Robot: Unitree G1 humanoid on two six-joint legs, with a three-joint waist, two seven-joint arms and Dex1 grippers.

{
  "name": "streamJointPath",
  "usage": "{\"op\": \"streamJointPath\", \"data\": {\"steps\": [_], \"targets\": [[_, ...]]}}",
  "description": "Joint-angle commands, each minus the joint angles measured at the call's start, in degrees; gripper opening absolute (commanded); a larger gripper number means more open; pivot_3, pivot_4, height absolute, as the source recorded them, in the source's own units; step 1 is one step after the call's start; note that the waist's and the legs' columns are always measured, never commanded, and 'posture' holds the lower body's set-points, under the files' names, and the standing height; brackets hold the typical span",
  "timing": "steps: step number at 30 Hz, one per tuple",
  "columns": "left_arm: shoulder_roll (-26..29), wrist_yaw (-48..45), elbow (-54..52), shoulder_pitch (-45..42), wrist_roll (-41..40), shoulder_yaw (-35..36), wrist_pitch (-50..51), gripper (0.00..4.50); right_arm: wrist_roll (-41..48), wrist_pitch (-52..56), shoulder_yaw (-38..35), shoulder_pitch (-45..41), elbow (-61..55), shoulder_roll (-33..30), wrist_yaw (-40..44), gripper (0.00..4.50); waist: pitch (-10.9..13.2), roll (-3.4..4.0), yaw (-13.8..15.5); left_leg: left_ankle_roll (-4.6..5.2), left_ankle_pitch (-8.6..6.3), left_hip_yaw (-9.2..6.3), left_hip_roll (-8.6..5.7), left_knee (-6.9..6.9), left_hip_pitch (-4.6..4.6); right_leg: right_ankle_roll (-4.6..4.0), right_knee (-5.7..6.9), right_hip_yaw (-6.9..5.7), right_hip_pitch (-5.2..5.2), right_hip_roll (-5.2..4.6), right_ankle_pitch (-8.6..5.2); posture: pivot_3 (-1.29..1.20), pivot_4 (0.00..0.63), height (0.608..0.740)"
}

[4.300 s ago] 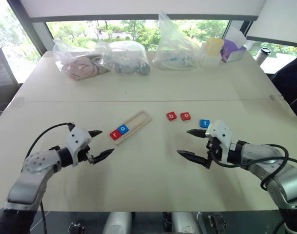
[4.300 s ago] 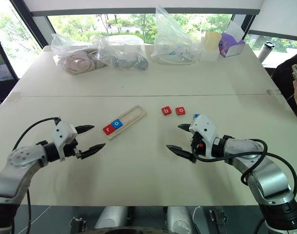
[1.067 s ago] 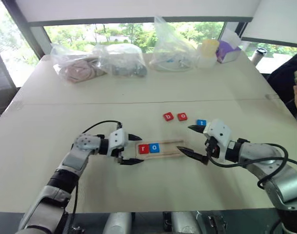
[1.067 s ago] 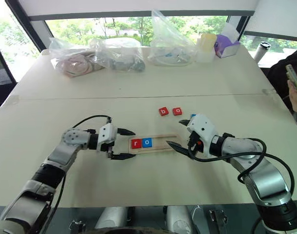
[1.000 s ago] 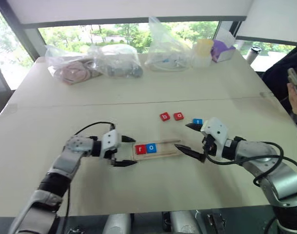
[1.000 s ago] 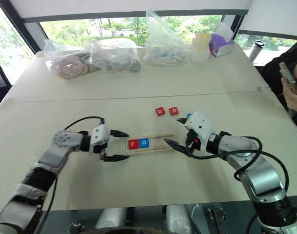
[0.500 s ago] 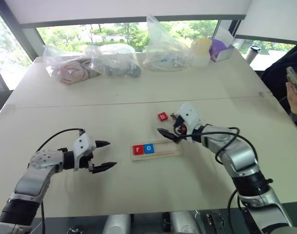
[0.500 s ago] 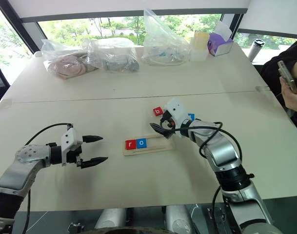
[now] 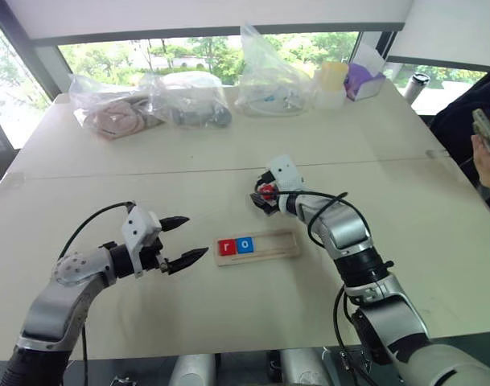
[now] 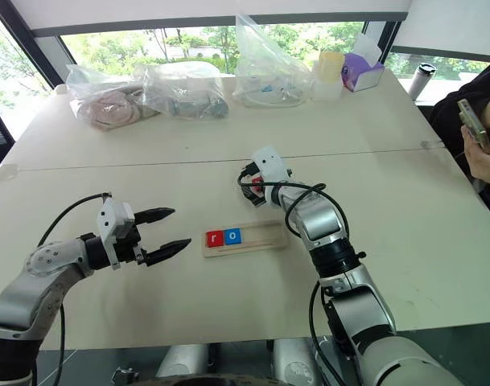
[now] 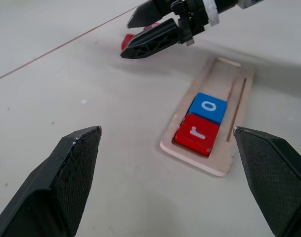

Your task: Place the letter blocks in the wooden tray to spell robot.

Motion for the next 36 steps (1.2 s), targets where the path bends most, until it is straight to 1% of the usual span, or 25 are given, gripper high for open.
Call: {"op": "streamJointPath", "data": {"steps": [1,4,6,7,8,9,10,11,12,16,19,22,25,27,28,31,36], "targets": [[0.0,1.0,-2.9,0.4,-0.3,1.0,-0.3,4.45,-0.1,1.5,-1.2,-1.9,1.1,1.2,-0.3,4.5,0.0,0.0,0.0,0.0,0.0,0.01,0.0,0.01,0.01,-0.01,0.0,0.02,0.0,0.0,0.0,0.0,0.15,0.74],[0.1,1.6,-3.1,0.6,-0.2,1.3,-0.4,4.45,0.1,3.9,-1.1,-1.5,0.2,1.7,-0.2,4.5,0.0,0.0,0.0,0.0,0.0,0.02,0.0,0.0,0.02,-0.02,0.0,0.02,0.0,0.0,0.01,0.0,0.15,0.74],[0.1,2.0,-3.2,0.6,-0.1,1.2,-0.5,4.5,0.2,5.8,-1.3,-0.8,-1.0,1.9,-0.5,3.94,0.0,0.0,0.0,0.0,0.0,0.02,0.01,-0.01,0.02,-0.02,0.0,0.02,0.0,0.01,0.01,0.0,0.15,0.74],[0.0,2.2,-3.2,0.6,-0.1,1.1,-0.5,4.5,0.2,6.5,-1.3,-0.3,-1.7,1.9,-0.6,3.63,0.0,-0.01,0.0,0.0,0.0,0.02,0.01,-0.01,0.02,-0.02,0.0,0.02,0.0,0.01,0.01,0.0,0.15,0.74],[0.0,2.3,-3.1,0.5,-0.1,1.1,-0.5,4.5,0.1,7.4,-1.1,0.1,-2.6,1.8,-0.6,3.19,0.0,-0.01,0.0,0.0,0.0,0.02,0.01,-0.01,0.02,-0.01,0.0,0.02,0.0,0.01,0.01,0.0,0.15,0.74],[0.0,2.5,-3.0,0.4,-0.1,1.1,-0.5,4.5,0.1,8.4,-1.0,0.7,-4.0,1.5,-0.5,2.63,0.0,-0.01,0.0,0.0,0.0,0.02,0.01,0.0,0.01,-0.02,0.0,0.02,0.0,0.0,0.01,0.0,0.15,0.74],[0.0,2.7,-2.9,0.1,0.0,1.0,-0.5,4.5,0.2,9.4,-0.9,1.4,-5.5,1.2,-0.4,1.94,0.0,-0.02,0.0,0.0,0.0,0.03,0.01,0.0,0.02,-0.02,0.0,0.03,-0.01,0.0,0.0,0.0,0.15,0.74],[-0.1,2.8,-2.7,-0.1,0.0,1.0,-0.5,4.5,0.3,10.6,-0.8,2.0,-6.9,1.0,-0.4,1.63,0.0,-0.02,0.0,0.0,0.0,0.03,0.01,0.0,0.02,-0.02,0.0,0.03,-0.01,0.0,0.0,0.0,0.15,0.74],[-0.2,3.1,-2.6,-0.4,0.0,0.9,-0.4,4.5,0.3,11.4,-0.6,2.5,-8.0,0.7,-0.2,1.21,0.0,-0.02,0.0,0.0,0.0,0.03,0.01,-0.01,0.02,-0.02,0.0,0.03,-0.01,0.0,0.0,0.0,0.15,0.74],[-0.6,3.4,-1.9,-1.2,0.3,0.3,-0.5,4.5,0.1,13.7,0.4,3.8,-12.0,-0.7,0.5,1.18,0.0,-0.02,0.0,0.01,0.0,0.03,0.01,-0.02,0.02,-0.02,0.0,0.03,-0.02,0.01,0.0,0.0,0.15,0.74],[-1.1,3.3,-1.6,-1.7,0.5,0.1,-0.7,4.5,0.0,16.1,-0.5,3.3,-16.8,-2.7,0.6,1.18,0.0,-0.01,0.0,0.01,0.0,0.04,0.01,-0.02,0.0,-0.02,0.0,0.03,-0.04,0.01,0.0,0.0,0.15,0.74],[-1.5,3.2,-1.6,-2.0,0.5,-0.2,-0.6,4.5,1.3,21.0,-3.2,3.2,-22.7,-4.9,1.0,1.18,0.0,-0.01,0.0,0.0,0.0,0.05,0.01,-0.02,-0.02,-0.02,0.0,0.04,-0.07,0.01,0.0,0.0,0.15,0.74],[-1.9,1.9,-1.7,-2.1,0.4,-1.3,-0.8,4.5,3.8,34.5,-9.8,7.6,-36.9,-11.3,3.0,1.18,0.0,0.0,0.4,0.0,0.0,0.04,0.01,-0.02,-0.06,-0.01,0.0,0.03,-0.09,0.01,-0.01,0.0,0.15,0.74],[-2.1,1.7,-1.5,-2.3,0.7,-1.7,-1.0,4.5,4.9,43.1,-13.9,10.5,-43.6,-12.5,3.3,1.18,0.0,-0.03,0.8,0.0,0.0,0.0,-0.01,-0.01,-0.16,0.03,-0.08,0.0,-0.09,-0.02,-0.03,0.0,0.15,0.74],[-2.2,1.7,-1.3,-2.6,0.7,-1.8,-1.0,4.5,5.2,44.8,-15.2,12.0,-45.6,-12.6,2.9,1.18,0.0,-0.04,0.9,0.0,-0.01,0.03,-0.01,0.0,-0.15,0.03,-0.1,0.01,-0.09,-0.02,-0.03,0.0,0.15,0.74],[-2.3,1.1,-0.3,-3.8,0.8,-2.4,-1.2,4.5,5.8,45.6,-19.0,17.2,-48.9,-9.6,0.5,1.18,0.0,-0.05,0.2,0.01,-0.01,0.07,0.02,0.0,-0.11,-0.14,-0.08,0.03,-0.11,0.0,-0.12,0.0,0.15,0.74],[-2.3,0.4,1.0,-5.7,1.0,-3.0,-1.3,4.5,5.4,45.6,-20.5,22.9,-50.6,-5.7,-3.2,1.18,0.0,-0.05,-0.1,0.01,-0.01,0.12,0.14,-0.02,-0.03,-0.11,-0.07,0.05,-0.11,0.13,-0.15,0.0,0.15,0.74]]}}
